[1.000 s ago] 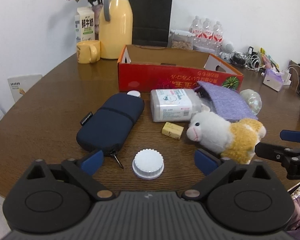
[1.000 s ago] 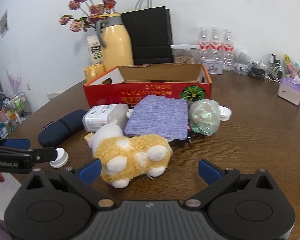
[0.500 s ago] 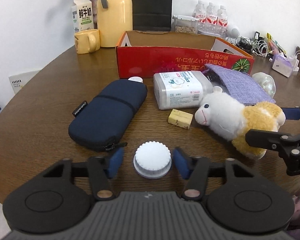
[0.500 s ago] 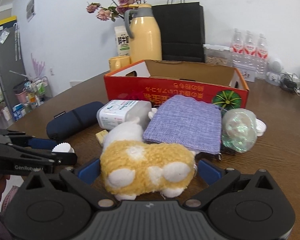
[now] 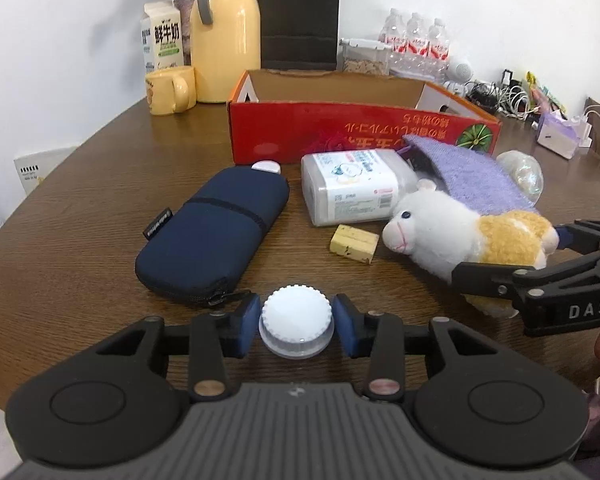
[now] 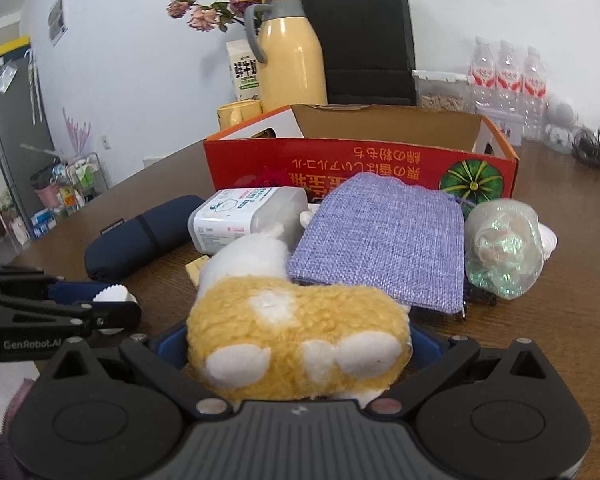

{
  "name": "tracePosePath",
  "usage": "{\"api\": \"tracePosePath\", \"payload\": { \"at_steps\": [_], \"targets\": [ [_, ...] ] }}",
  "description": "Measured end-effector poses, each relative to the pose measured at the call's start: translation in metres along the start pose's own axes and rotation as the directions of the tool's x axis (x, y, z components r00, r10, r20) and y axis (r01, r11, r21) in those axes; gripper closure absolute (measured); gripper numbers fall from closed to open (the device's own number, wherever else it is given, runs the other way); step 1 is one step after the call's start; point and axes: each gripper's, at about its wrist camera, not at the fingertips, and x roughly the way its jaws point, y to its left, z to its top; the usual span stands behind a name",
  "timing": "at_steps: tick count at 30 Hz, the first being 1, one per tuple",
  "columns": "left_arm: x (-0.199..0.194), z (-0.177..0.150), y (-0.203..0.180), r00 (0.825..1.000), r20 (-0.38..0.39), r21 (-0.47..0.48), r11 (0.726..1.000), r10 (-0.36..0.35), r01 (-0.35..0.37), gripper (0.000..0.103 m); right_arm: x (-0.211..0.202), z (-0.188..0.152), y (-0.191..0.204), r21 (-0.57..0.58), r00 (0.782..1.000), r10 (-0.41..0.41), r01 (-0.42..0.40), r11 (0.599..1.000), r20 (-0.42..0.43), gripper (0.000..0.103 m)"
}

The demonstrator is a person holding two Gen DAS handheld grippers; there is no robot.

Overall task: Organize objects
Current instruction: 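Grasp the white bottle cap with the left gripper while the right gripper grasps the plush toy, then carry the cap and plush toy into the cardboard box and open both grippers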

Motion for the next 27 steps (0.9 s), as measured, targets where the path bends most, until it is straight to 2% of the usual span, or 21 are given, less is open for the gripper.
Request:
{"api": "tracePosePath", "payload": {
  "at_steps": [8, 14, 18, 22, 27],
  "targets": [
    [-0.013, 0.003, 0.001, 0.999, 0.040, -0.002, 1.000, -0.001, 0.001, 0.062, -0.016, -0.002, 0.005, 0.001, 0.999, 0.011, -0.011, 1.000, 0.048, 0.008],
    [-0.027, 0.018, 0.002, 0.994, 0.107, 0.000, 1.000, -0.007, 0.007, 0.062, -0.037, 0.005, 0.009, -0.003, 0.993, 0.025, -0.025, 1.000, 0.113, 0.008],
    [-0.033, 0.046, 0.002, 0.984, 0.180, 0.010, 1.000, -0.009, 0.007, 0.062, -0.050, 0.018, 0.007, -0.006, 0.984, 0.015, -0.015, 1.000, 0.175, 0.008],
    [-0.027, 0.084, -0.001, 0.968, 0.251, 0.015, 1.000, -0.002, -0.002, 0.062, -0.050, 0.043, -0.005, 0.003, 0.972, -0.027, 0.027, 1.000, 0.233, 0.008],
    [-0.001, 0.129, -0.005, 0.964, 0.266, 0.003, 1.000, 0.016, -0.017, 0.062, -0.036, 0.086, -0.026, 0.031, 0.953, -0.095, 0.089, 0.996, 0.286, 0.008]
  ]
}}
